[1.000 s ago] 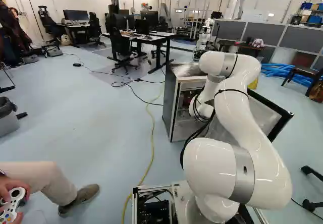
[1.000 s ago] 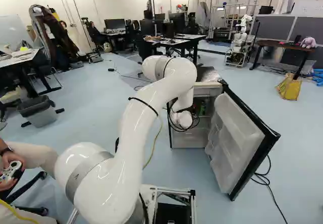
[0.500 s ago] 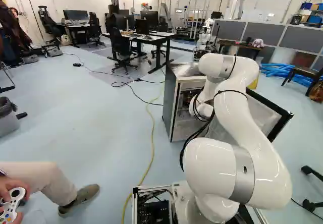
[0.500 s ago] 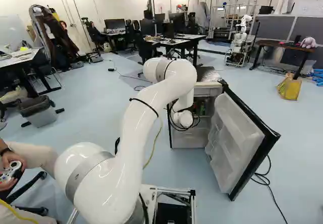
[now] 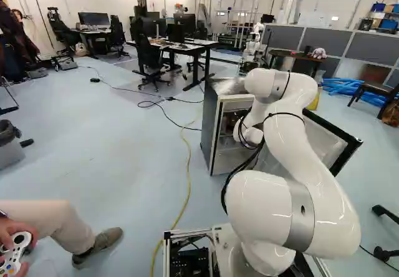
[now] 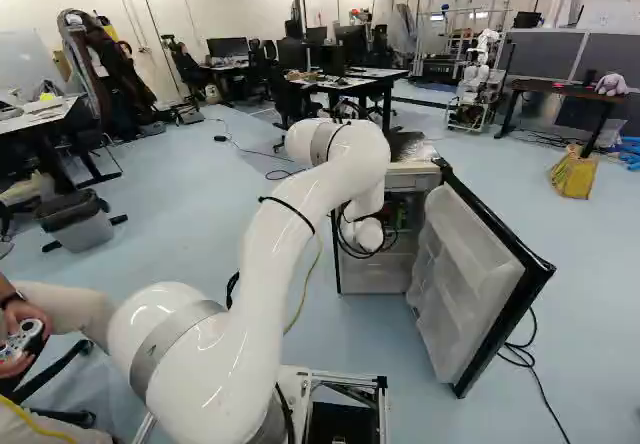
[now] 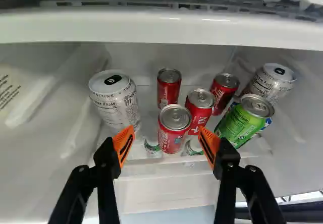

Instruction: Grab a drink from the fridge

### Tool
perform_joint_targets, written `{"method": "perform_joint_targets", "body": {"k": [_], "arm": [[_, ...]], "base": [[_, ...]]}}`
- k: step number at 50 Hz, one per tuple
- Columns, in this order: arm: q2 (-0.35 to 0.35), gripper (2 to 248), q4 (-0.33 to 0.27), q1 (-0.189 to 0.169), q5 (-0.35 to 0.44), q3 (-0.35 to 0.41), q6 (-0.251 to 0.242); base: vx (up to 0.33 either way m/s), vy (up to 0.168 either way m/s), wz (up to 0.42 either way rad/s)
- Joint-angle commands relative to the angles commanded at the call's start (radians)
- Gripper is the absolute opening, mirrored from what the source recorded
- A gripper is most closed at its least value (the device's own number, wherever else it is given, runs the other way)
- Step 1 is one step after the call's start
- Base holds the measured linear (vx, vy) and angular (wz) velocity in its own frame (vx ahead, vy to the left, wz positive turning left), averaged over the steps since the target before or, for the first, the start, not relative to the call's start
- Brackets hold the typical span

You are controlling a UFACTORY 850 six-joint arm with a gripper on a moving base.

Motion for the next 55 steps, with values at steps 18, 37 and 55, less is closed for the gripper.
{"method": "perform_joint_targets", "body": {"k": [18, 37, 55], "arm": [[-0.022, 184, 0.000, 0.001, -0.017, -0.040, 0.000], [-0.044, 184, 0.000, 0.002, -0.035, -0.078, 0.000], [-0.046, 184, 0.000, 0.003, -0.052, -0.083, 0.000]], "base": [[0.000, 0.000, 0.000], [0.000, 0.000, 0.000], [0.000, 0.000, 0.000]]}}
